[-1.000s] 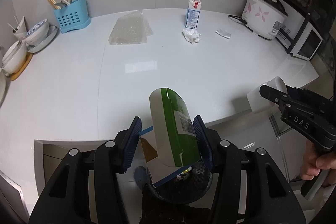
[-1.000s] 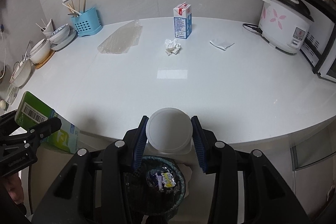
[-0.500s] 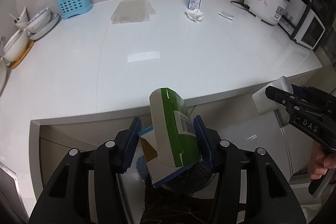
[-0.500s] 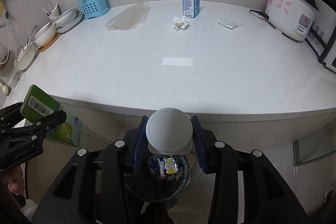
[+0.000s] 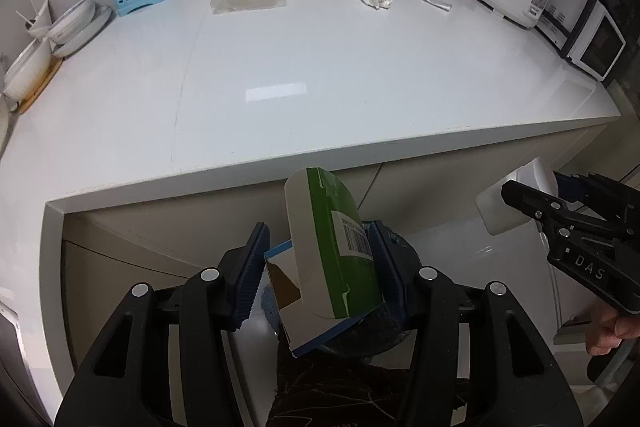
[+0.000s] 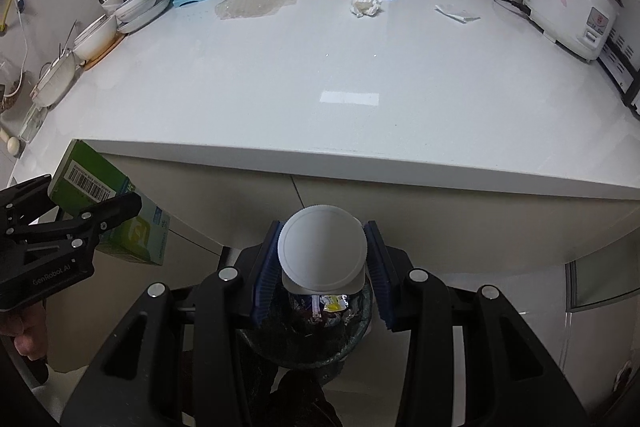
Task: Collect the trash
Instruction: 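Carry the carton and container down over the trash bin, then open the right tool to drop the white container into the bin, then lower the green carton into the bin and open the left tool, then raise both open tools back up over the counter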
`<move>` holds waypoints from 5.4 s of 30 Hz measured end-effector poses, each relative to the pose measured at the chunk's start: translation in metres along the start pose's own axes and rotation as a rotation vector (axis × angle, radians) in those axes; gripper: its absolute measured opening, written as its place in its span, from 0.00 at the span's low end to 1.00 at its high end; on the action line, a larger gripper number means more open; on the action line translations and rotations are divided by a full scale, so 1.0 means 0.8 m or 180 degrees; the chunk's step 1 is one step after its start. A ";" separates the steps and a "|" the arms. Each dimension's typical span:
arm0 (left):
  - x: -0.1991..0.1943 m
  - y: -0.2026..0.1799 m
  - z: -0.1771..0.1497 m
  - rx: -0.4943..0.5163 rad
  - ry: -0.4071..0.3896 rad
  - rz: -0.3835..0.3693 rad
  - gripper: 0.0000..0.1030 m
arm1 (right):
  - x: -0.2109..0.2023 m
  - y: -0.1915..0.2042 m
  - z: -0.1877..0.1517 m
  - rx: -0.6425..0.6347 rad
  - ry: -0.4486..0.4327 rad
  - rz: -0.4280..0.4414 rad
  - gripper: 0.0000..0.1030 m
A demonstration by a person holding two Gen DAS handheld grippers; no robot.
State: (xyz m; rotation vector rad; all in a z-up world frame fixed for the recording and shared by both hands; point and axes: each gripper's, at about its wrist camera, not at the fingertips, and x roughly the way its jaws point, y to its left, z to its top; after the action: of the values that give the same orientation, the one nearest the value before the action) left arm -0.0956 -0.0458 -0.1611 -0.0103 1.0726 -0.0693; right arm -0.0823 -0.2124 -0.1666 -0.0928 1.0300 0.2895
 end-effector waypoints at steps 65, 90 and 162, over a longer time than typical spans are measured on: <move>0.152 -0.022 -0.075 0.0245 0.0477 -0.0213 0.49 | 0.135 -0.047 -0.109 0.0326 0.0477 -0.0320 0.92; 0.173 -0.079 -0.082 0.0572 0.0579 -0.0289 0.60 | 0.126 -0.090 -0.115 0.0503 0.0487 -0.0328 0.92; -0.017 0.114 0.250 -0.0401 -0.0268 -0.0101 0.94 | -0.012 -0.063 0.267 0.0488 -0.0635 -0.0534 0.92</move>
State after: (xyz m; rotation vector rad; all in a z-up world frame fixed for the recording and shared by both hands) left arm 0.0781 0.0408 -0.0577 -0.1428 0.9913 -0.0295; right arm 0.1048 -0.2173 -0.0517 -0.0109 0.8374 0.0648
